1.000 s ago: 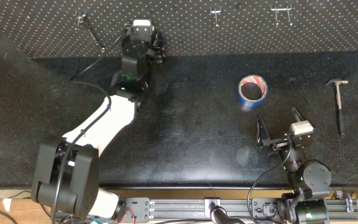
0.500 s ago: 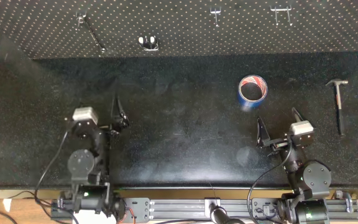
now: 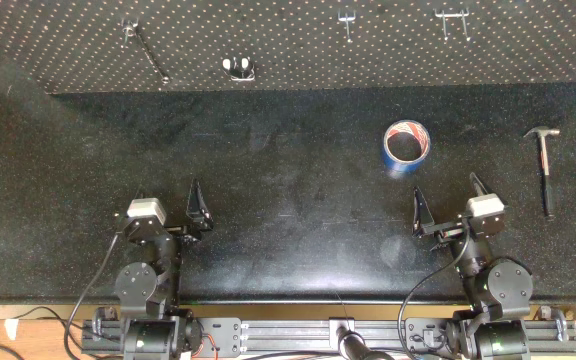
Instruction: Place Tools Onto Pegboard
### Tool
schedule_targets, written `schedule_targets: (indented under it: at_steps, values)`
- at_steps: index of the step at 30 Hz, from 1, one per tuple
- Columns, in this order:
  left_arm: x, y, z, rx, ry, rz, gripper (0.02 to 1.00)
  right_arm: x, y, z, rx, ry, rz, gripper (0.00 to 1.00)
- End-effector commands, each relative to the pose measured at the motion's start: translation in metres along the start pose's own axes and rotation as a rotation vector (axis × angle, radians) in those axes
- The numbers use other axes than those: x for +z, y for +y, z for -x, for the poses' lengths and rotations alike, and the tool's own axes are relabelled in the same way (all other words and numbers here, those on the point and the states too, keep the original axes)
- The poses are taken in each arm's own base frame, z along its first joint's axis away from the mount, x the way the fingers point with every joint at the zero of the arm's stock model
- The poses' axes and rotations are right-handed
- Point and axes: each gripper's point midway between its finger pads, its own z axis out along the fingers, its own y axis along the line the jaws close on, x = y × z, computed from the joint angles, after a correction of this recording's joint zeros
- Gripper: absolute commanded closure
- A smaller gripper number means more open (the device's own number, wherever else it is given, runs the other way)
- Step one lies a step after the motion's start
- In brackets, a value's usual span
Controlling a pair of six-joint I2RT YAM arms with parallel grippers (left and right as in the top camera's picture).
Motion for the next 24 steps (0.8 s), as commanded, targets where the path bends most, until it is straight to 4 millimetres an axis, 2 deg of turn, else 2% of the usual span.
schedule_targets:
  at_steps: [1, 13, 14, 15, 17, 18, 20, 21, 24]
  values:
    - [-0.001, -0.001, 0.000, 0.005, -0.004, -0.006, 0.023, 0.000, 0.001, -0.001, -0.011, 0.000, 0.006, 0.025]
    - [-0.001, -0.001, 0.000, 0.005, -0.003, -0.006, 0.023, 0.000, 0.001, -0.002, -0.011, 0.002, 0.003, 0.025]
    - [-0.001, -0.001, 0.000, 0.005, -0.003, -0.006, 0.023, 0.001, 0.000, 0.000, 0.020, 0.001, -0.001, 0.025]
    - [-0.001, -0.001, 0.000, 0.005, -0.003, -0.006, 0.023, 0.004, 0.000, 0.011, 0.089, -0.002, -0.003, 0.025]
    - [-0.001, -0.001, 0.000, 0.005, -0.003, -0.006, 0.023, 0.018, 0.007, 0.032, 0.170, 0.077, 0.027, 0.025]
    - [-0.001, -0.001, 0.000, 0.005, -0.003, -0.006, 0.023, 0.034, 0.018, 0.051, 0.174, 0.125, 0.072, 0.025]
    - [-0.001, -0.001, 0.000, 0.005, -0.003, -0.006, 0.023, 0.064, 0.035, 0.062, 0.170, 0.219, 0.122, 0.025]
    - [-0.001, -0.001, 0.000, 0.005, -0.003, -0.006, 0.023, 0.096, 0.047, 0.048, 0.175, 0.348, 0.147, 0.025]
    - [-0.001, -0.001, 0.000, 0.005, -0.003, -0.006, 0.020, 0.130, 0.065, 0.012, 0.174, 0.593, 0.163, 0.025]
